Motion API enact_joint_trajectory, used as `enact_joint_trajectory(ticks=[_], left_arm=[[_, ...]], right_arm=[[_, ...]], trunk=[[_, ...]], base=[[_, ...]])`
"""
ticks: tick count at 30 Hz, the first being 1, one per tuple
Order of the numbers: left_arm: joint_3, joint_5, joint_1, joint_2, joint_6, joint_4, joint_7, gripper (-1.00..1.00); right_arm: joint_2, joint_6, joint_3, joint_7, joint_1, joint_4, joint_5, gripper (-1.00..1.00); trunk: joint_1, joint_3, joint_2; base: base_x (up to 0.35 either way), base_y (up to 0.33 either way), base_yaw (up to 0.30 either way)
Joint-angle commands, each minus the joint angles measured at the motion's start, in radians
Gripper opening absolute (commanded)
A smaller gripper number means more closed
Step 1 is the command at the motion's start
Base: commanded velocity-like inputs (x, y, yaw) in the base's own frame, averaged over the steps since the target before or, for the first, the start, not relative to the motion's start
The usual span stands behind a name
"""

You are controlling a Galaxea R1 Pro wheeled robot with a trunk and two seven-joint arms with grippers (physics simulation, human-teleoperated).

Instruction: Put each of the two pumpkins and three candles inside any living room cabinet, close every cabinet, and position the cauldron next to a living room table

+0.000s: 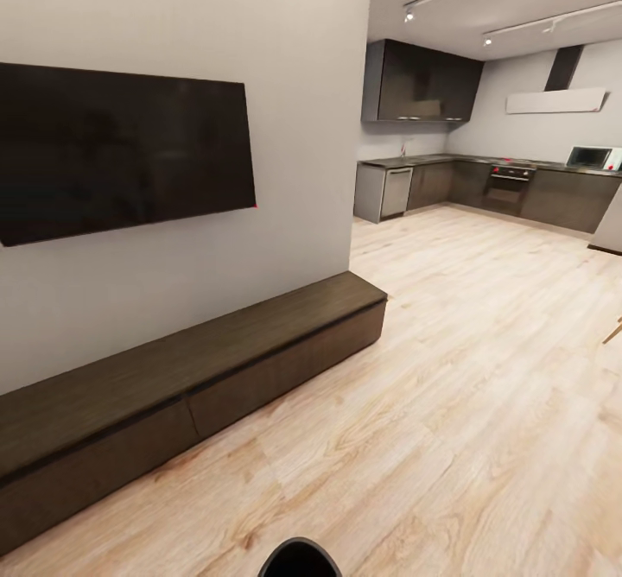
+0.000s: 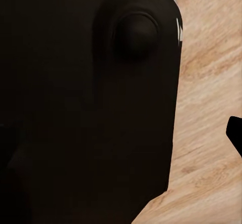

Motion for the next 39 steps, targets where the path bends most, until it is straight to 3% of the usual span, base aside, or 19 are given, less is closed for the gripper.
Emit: enact_joint_trajectory(ticks=[1, 6, 10, 11, 12, 15, 16, 17, 19, 21, 25, 27, 29, 34, 37, 39], left_arm=[[0.000, -0.001, -0.002, 0.003, -0.002, -0.006, -0.002, 1.00], [0.003, 0.004, -0.010, 0.042, 0.055, -0.128, -0.009, 1.00], [0.007, 0.013, -0.034, 0.064, 0.323, -0.358, -0.011, 1.00], [0.008, 0.015, -0.037, 0.066, 0.418, -0.455, -0.011, 1.00], [0.009, 0.015, -0.038, 0.067, 0.463, -0.504, -0.012, 1.00], [0.010, 0.018, -0.043, 0.060, 0.695, -0.783, -0.026, 1.00], [0.010, 0.018, -0.045, 0.059, 0.728, -0.825, -0.028, 1.00], [0.010, 0.019, -0.061, 0.050, 0.816, -0.939, -0.032, 1.00], [0.011, 0.026, -0.093, 0.035, 0.890, -1.024, -0.035, 1.00], [0.010, 0.042, -0.159, 0.013, 0.966, -1.081, -0.034, 1.00], [0.006, 0.055, -0.269, -0.036, 1.011, -1.053, -0.026, 1.00], [0.005, 0.054, -0.343, -0.067, 1.018, -0.968, -0.024, 1.00], [0.005, 0.053, -0.404, -0.087, 1.011, -0.878, -0.022, 1.00], [0.006, 0.056, -0.462, -0.101, 0.921, -0.773, -0.018, 1.00], [0.006, 0.054, -0.475, -0.103, 0.870, -0.685, -0.017, 1.00], [0.008, 0.056, -0.480, -0.104, 0.843, -0.639, -0.017, 1.00]], right_arm=[[0.000, -0.005, 0.001, 0.002, -0.001, 0.001, 0.002, 1.00], [-0.006, -0.008, -0.004, 0.003, -0.001, -0.013, -0.004, 1.00], [-0.005, 0.047, -0.007, 0.004, -0.002, -0.098, -0.007, 1.00], [-0.005, 0.100, -0.007, 0.003, -0.002, -0.157, -0.007, 1.00], [-0.005, 0.135, -0.007, 0.003, -0.002, -0.196, -0.007, 1.00], [-0.003, 0.419, -0.006, 0.002, -0.002, -0.547, -0.008, 1.00], [-0.003, 0.472, -0.006, 0.001, -0.002, -0.618, -0.008, 1.00], [-0.002, 0.624, -0.005, -0.003, -0.002, -0.818, -0.006, 1.00], [-0.002, 0.757, -0.005, -0.006, -0.002, -0.965, -0.009, 1.00], [-0.001, 0.888, -0.004, -0.009, -0.005, -1.074, -0.008, 1.00], [0.001, 0.979, -0.003, -0.012, -0.062, -1.153, -0.002, 1.00], [0.011, 0.999, 0.004, -0.018, -0.109, -1.158, 0.001, 1.00], [0.038, 1.002, 0.028, -0.031, -0.154, -1.134, 0.002, 1.00], [0.115, 0.949, 0.088, -0.089, -0.289, -0.973, -0.004, 1.00], [0.143, 0.871, 0.100, -0.128, -0.389, -0.808, -0.010, 1.00], [0.160, 0.819, 0.104, -0.139, -0.426, -0.731, -0.012, 1.00]], trunk=[[0.000, -0.001, 0.000], [0.000, -0.001, 0.000], [0.000, -0.001, 0.000], [0.000, -0.001, 0.000], [0.000, -0.001, 0.000], [0.000, -0.001, 0.000], [0.000, -0.001, 0.000], [0.000, -0.001, 0.000], [0.000, -0.001, 0.000], [0.000, -0.001, 0.000], [0.000, -0.001, 0.000], [0.000, -0.001, 0.000], [0.000, -0.001, 0.000], [0.000, -0.001, 0.000], [0.000, -0.001, 0.000], [0.000, -0.001, 0.000]], base=[[0.000, 0.000, 0.000], [0.000, 0.000, 0.000], [0.000, 0.000, 0.000], [0.000, 0.000, 0.000], [0.000, 0.000, 0.000], [0.000, 0.000, 0.000], [0.000, 0.000, 0.000], [0.000, 0.000, 0.000], [0.000, 0.000, 0.000], [0.000, 0.000, 0.000], [0.000, 0.000, 0.000], [0.000, 0.000, 0.000], [0.000, 0.000, 0.000], [0.000, 0.000, 0.000], [0.000, 0.000, 0.000], [0.000, 0.000, 0.000]])
